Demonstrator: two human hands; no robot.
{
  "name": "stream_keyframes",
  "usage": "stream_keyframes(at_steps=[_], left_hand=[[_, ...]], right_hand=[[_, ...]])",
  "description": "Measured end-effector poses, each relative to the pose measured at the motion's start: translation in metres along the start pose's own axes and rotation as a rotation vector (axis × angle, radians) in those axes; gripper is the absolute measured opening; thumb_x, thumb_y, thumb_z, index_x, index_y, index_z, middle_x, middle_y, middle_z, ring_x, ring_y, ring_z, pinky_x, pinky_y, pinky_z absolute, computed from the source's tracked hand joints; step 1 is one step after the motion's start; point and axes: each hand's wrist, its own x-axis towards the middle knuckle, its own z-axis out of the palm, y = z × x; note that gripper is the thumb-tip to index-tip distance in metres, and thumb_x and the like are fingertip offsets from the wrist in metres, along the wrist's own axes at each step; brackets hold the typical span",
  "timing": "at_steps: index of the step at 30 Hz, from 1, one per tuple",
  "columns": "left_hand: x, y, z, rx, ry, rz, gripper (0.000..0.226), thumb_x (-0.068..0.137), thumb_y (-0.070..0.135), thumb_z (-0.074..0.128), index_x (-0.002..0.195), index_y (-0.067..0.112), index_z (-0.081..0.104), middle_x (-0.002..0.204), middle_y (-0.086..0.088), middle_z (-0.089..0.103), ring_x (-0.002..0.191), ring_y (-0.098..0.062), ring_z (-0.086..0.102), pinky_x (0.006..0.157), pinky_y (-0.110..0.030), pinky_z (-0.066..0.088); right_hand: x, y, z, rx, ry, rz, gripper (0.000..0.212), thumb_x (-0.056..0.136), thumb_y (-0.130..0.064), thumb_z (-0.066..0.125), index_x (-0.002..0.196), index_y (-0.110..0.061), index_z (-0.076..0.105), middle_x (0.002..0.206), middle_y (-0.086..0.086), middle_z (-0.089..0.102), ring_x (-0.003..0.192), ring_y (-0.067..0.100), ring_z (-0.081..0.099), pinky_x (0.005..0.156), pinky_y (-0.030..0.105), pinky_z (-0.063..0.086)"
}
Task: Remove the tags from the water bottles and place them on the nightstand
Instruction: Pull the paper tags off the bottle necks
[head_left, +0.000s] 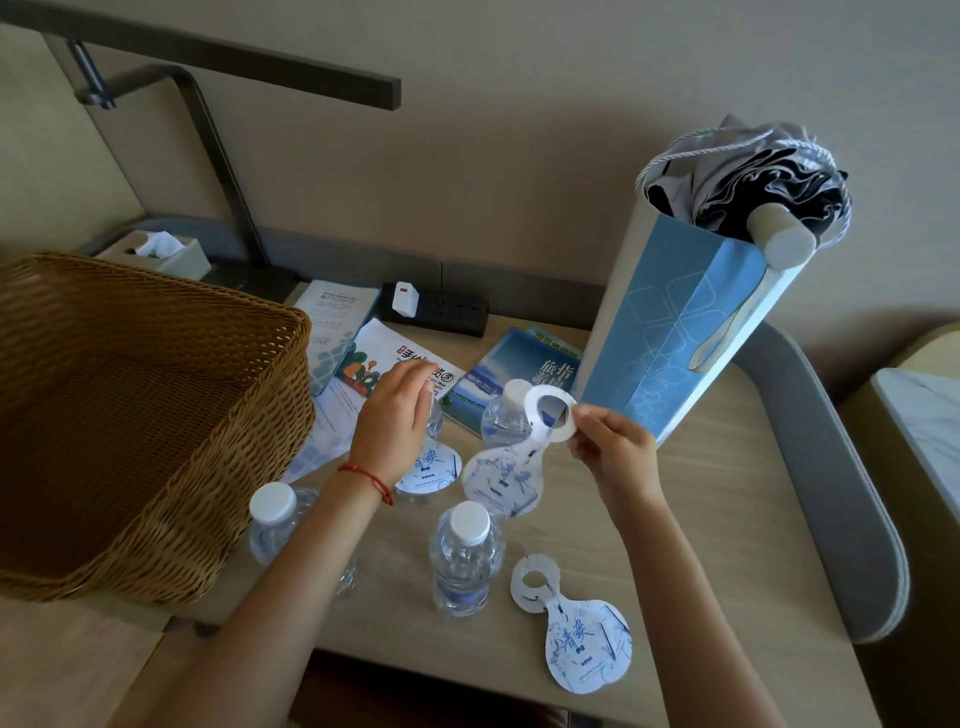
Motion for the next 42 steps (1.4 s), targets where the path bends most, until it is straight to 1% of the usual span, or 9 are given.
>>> stream_keyframes(at_steps=[6,14,18,23,27,29,33,38,42], left_hand=[[-0.002,-0.002,0.0,0.012,-0.001,-0.013,0.033,0.095,0.009,0.037,0.125,0.001,0.05,0.131,-0.018,0.051,0.123,-0.028,0.045,0.099,-0.028,0.035],[-0.011,-0.001,-0.003,0.027,0.031,-0.016,0.034,0.095,0.009,0.039,0.127,0.004,0.048,0.137,-0.017,0.046,0.127,-0.027,0.042,0.099,-0.027,0.033],[-0.013,0.0,-0.004,0.038,0.04,-0.026,0.035,0.095,0.009,0.039,0.128,0.005,0.048,0.138,-0.016,0.045,0.128,-0.027,0.041,0.098,-0.027,0.034],[-0.017,0.001,-0.009,-0.006,0.055,-0.052,0.034,0.093,0.007,0.042,0.127,0.003,0.049,0.137,-0.017,0.046,0.128,-0.028,0.042,0.098,-0.029,0.036],[-0.021,0.006,-0.016,-0.042,0.095,-0.061,0.034,0.091,0.005,0.048,0.125,0.0,0.05,0.133,-0.02,0.05,0.124,-0.031,0.046,0.098,-0.038,0.043],[-0.022,0.01,-0.022,-0.051,0.121,-0.056,0.035,0.09,0.006,0.051,0.125,0.0,0.049,0.13,-0.02,0.052,0.121,-0.031,0.048,0.095,-0.034,0.044],[-0.018,0.013,-0.042,-0.074,0.179,-0.053,0.034,0.088,0.006,0.054,0.121,0.0,0.053,0.125,-0.019,0.056,0.117,-0.022,0.05,0.092,-0.024,0.039],[-0.012,0.005,-0.071,-0.137,0.161,-0.072,0.029,0.088,0.008,0.056,0.115,0.003,0.059,0.121,-0.011,0.059,0.108,-0.015,0.054,0.089,-0.013,0.04],[-0.005,-0.012,-0.088,-0.238,0.04,-0.161,0.027,0.088,0.014,0.056,0.115,0.012,0.06,0.117,0.002,0.057,0.108,-0.01,0.052,0.093,-0.027,0.043]], right_hand=[[-0.009,0.037,-0.043,-0.086,0.039,0.159,0.021,0.084,-0.003,0.06,0.067,-0.009,0.069,0.048,0.002,0.058,0.047,0.011,0.049,0.051,0.023,0.041],[-0.001,0.093,-0.057,-0.445,0.044,0.245,0.017,0.083,-0.005,0.063,0.068,-0.007,0.068,0.05,0.005,0.056,0.041,0.007,0.048,0.042,0.016,0.039],[0.006,0.113,-0.06,-0.625,0.05,0.25,0.014,0.083,-0.007,0.063,0.074,-0.002,0.071,0.059,0.005,0.06,0.057,0.016,0.052,0.059,0.027,0.042],[0.009,0.108,-0.058,-0.792,0.151,0.23,0.02,0.085,-0.021,0.063,0.097,-0.007,0.07,0.091,0.005,0.066,0.094,0.025,0.06,0.075,0.025,0.039],[0.007,0.058,-0.031,-0.691,0.161,-0.025,0.011,0.085,-0.02,0.061,0.077,-0.016,0.068,0.074,0.0,0.066,0.068,0.016,0.062,0.062,0.022,0.041],[0.003,0.026,-0.011,-0.561,0.136,-0.162,0.013,0.085,-0.019,0.06,0.073,-0.019,0.067,0.065,-0.006,0.064,0.051,0.0,0.057,0.051,0.012,0.043],[-0.008,-0.024,0.031,-0.439,-0.019,-0.356,0.017,0.085,-0.018,0.06,0.072,-0.026,0.066,0.06,-0.008,0.063,0.046,-0.003,0.055,0.044,0.007,0.042],[-0.012,-0.031,0.072,-0.505,-0.204,-0.363,0.011,0.088,-0.02,0.059,0.084,-0.015,0.069,0.064,-0.005,0.065,0.046,0.0,0.056,0.049,0.013,0.048],[-0.009,-0.02,0.095,-0.523,-0.268,-0.312,0.01,0.088,-0.017,0.058,0.087,-0.013,0.067,0.065,-0.005,0.064,0.043,0.0,0.054,0.047,0.012,0.046]])
